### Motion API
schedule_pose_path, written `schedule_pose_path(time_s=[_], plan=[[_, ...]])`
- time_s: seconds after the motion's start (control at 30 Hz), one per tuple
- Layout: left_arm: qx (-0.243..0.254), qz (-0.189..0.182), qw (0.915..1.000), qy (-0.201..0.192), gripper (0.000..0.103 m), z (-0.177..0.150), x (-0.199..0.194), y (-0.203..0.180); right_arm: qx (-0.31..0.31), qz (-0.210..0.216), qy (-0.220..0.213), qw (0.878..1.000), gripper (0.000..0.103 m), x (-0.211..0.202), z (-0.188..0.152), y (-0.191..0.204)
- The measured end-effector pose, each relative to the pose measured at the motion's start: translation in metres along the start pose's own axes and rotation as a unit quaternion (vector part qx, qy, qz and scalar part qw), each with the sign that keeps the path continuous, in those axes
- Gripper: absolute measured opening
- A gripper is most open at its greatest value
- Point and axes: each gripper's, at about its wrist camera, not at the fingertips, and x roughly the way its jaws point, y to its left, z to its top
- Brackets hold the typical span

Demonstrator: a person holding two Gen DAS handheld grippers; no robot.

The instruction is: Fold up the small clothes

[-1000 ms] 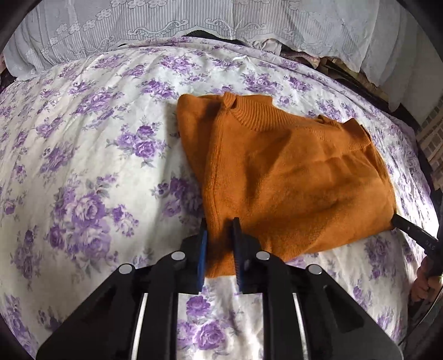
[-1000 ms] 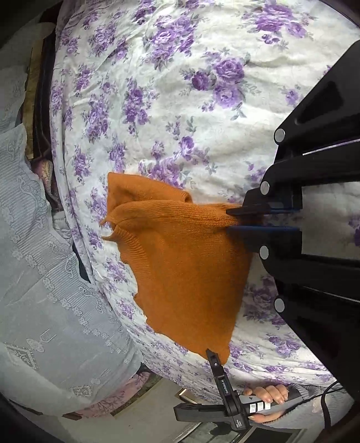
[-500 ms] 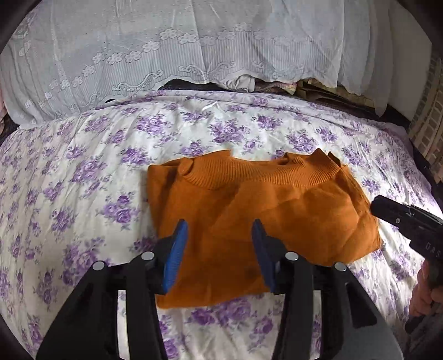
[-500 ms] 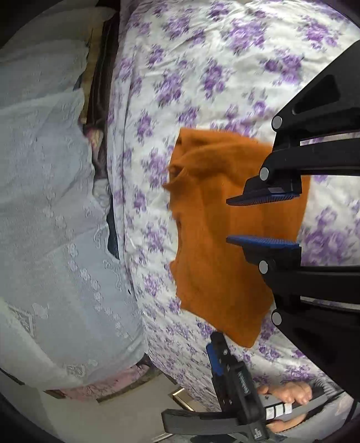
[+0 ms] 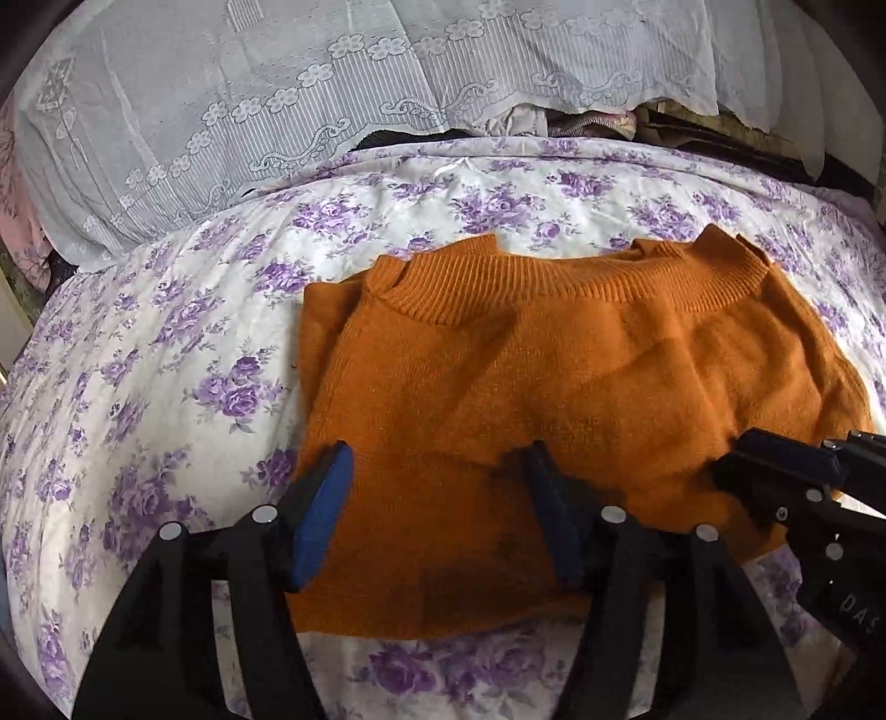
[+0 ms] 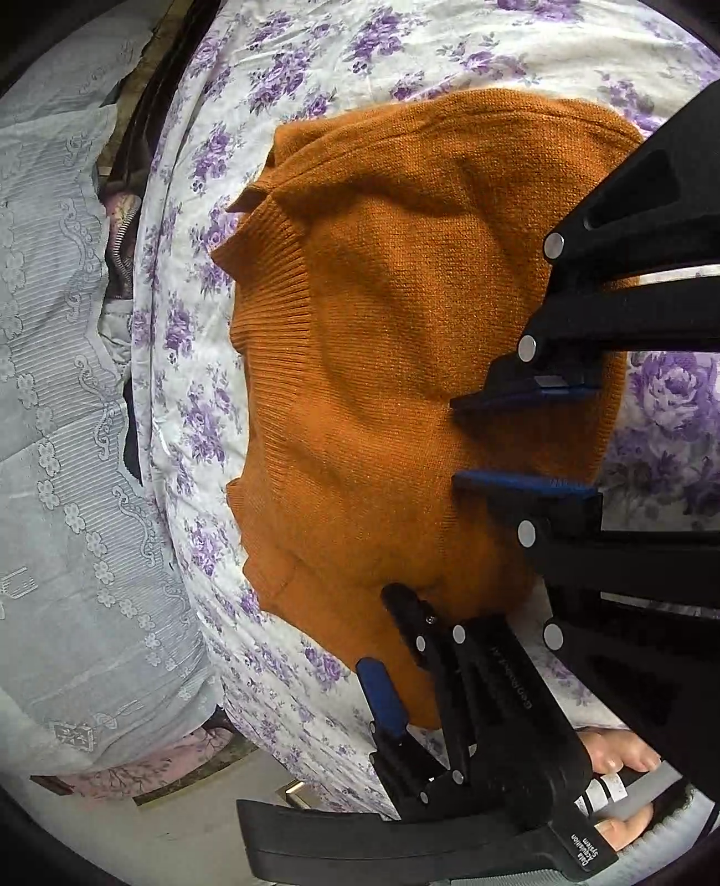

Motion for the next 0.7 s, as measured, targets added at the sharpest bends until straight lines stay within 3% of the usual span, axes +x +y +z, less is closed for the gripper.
schedule_pose_path(time_s=[0.13,0.27,0.4,0.5,0.6,0.7], plan=[[-0.013,0.003,0.9998,-0.012,0.062,0.007,-0.007,0.004,0.014,-0.003,-0.031,0.999,0.022,-0.015,0.016,-0.008],[-0.035,-0.001,0.9993,-0.013,0.063,0.022,-0.003,0.013,0.029,-0.016,-0.036,0.999,0.022,-0.010,0.039,-0.017],[-0.035,0.016,0.9992,-0.013,0.065,0.032,0.011,0.016,0.051,-0.016,-0.032,0.998,0.022,0.006,0.055,-0.024],[-0.030,0.033,0.9989,0.008,0.072,0.029,0.032,0.017,0.063,-0.025,-0.004,0.998,0.026,0.031,0.048,-0.032],[-0.049,0.029,0.9983,0.013,0.079,0.029,0.037,0.025,0.061,-0.018,-0.013,0.998,0.025,0.033,0.044,-0.035],[-0.055,0.027,0.9980,0.015,0.080,0.027,0.038,0.028,0.051,-0.024,-0.019,0.998,0.027,0.033,0.041,-0.031]])
